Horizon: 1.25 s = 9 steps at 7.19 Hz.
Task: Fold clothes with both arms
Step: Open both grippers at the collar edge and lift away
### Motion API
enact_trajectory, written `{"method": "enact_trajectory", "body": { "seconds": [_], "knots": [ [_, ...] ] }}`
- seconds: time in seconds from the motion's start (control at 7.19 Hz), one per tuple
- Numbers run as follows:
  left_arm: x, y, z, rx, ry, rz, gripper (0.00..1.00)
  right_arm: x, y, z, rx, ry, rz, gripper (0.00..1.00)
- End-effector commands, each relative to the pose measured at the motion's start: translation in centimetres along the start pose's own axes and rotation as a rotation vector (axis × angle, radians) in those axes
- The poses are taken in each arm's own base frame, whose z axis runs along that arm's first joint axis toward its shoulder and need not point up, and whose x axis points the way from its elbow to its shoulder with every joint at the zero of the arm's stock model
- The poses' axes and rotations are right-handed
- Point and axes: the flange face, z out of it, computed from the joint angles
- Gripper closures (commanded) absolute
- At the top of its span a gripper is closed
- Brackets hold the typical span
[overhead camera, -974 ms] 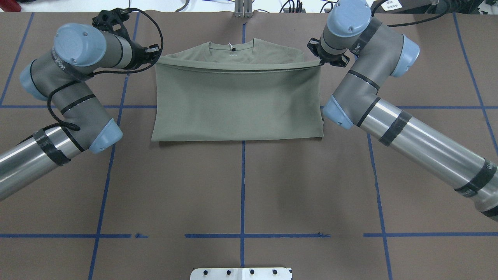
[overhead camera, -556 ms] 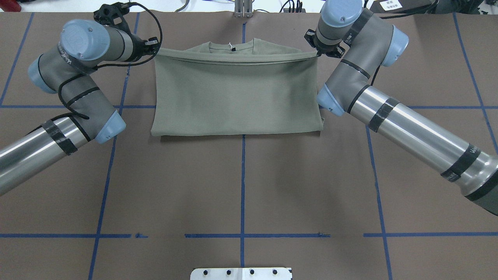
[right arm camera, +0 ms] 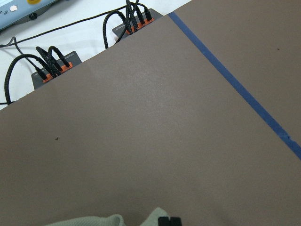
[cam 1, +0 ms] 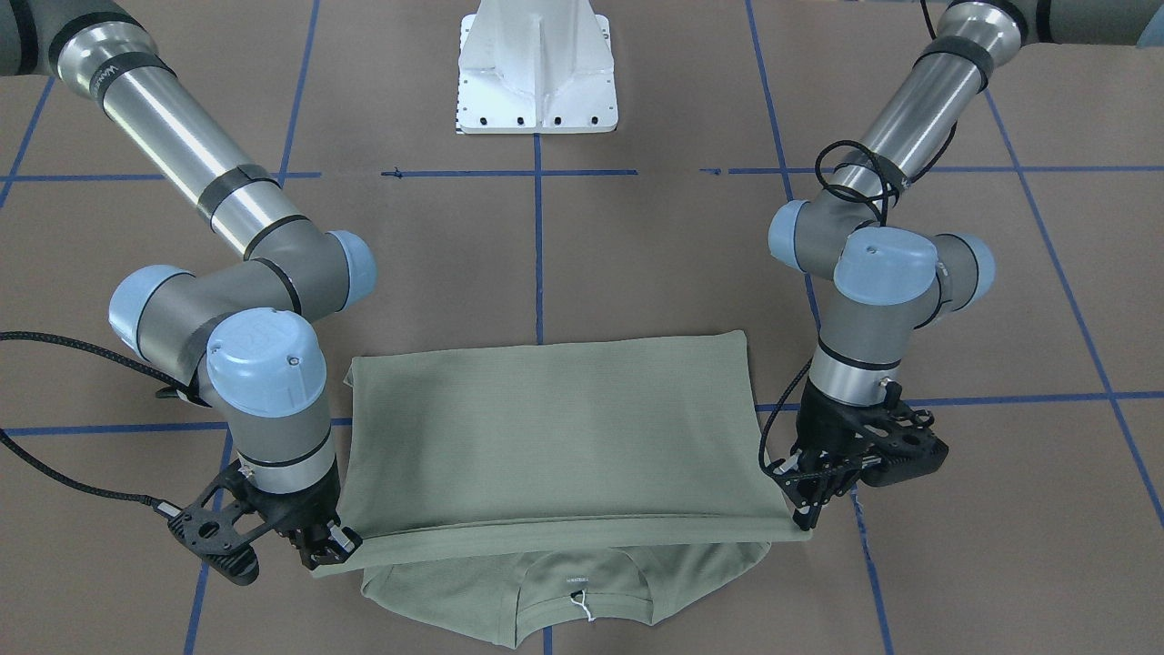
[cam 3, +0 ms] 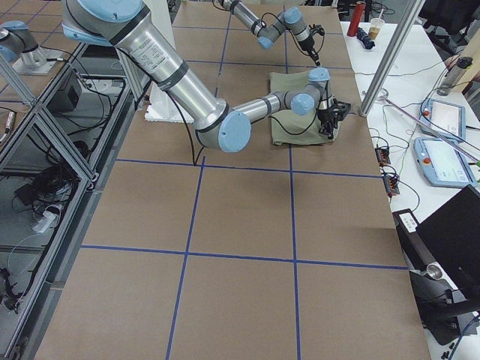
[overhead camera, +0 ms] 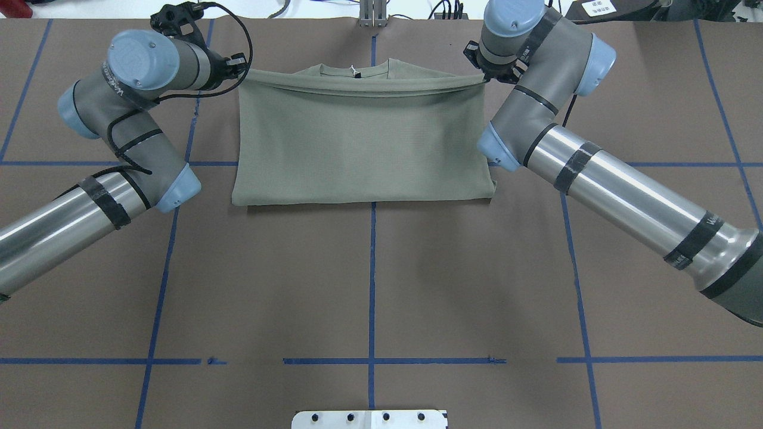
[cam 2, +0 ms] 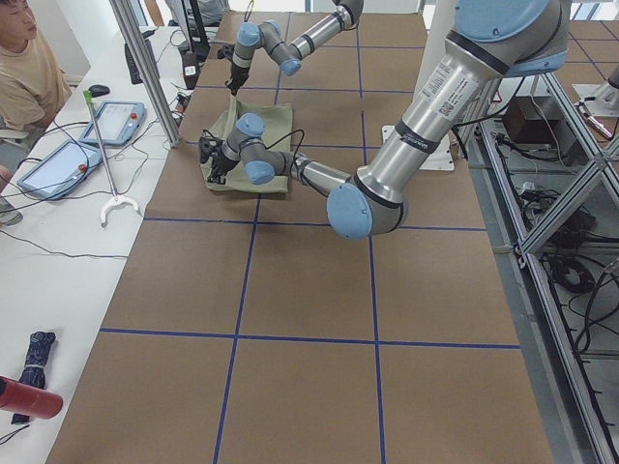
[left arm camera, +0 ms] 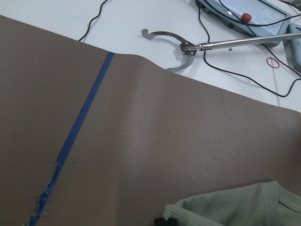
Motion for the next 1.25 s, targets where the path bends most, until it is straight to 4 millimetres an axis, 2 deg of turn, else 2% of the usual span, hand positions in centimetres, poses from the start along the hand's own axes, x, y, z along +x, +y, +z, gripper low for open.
{"method": "enact_trajectory", "body": {
  "seconds": [0.0, 0.28, 0.42, 0.56, 0.7, 0.83, 0.97, 1.11],
  "knots": [
    [-0.1, -0.1, 0.8, 0.008, 0.0, 0.001, 1.0, -0.5, 0.0, 0.2, 0.01, 0.007, 0.0, 1.0],
    [-0.2, -0.1, 0.8, 0.007, -0.001, -0.001, 1.0, -0.5, -0.3, 0.3, 0.033, 0.01, 0.0, 1.0],
    [-0.3, -0.1, 0.9, 0.007, -0.003, 0.001, 0.73, -1.0, -0.2, -0.1, 0.033, 0.002, -0.001, 0.65],
    [-0.4, 0.0, 1.0, 0.005, -0.005, 0.0, 0.58, -1.4, 0.0, -0.4, 0.032, -0.011, -0.005, 0.41],
    [-0.2, -0.1, 0.9, 0.006, -0.001, 0.001, 0.53, -1.9, 0.3, -0.8, 0.032, -0.068, -0.013, 0.36],
    [-0.2, -0.3, 0.7, 0.011, 0.014, 0.015, 0.53, -2.4, 0.1, -1.9, 0.031, -0.094, -0.004, 0.36],
    [0.0, -0.8, 0.2, 0.02, 0.047, 0.017, 0.53, -3.0, 0.4, -4.8, 0.013, -0.149, -0.001, 0.36],
    [-0.3, -1.9, -0.2, 0.017, 0.057, 0.01, 0.53, 1.4, 1.5, -5.8, -0.062, -0.185, 0.007, 0.34]
  ]
}}
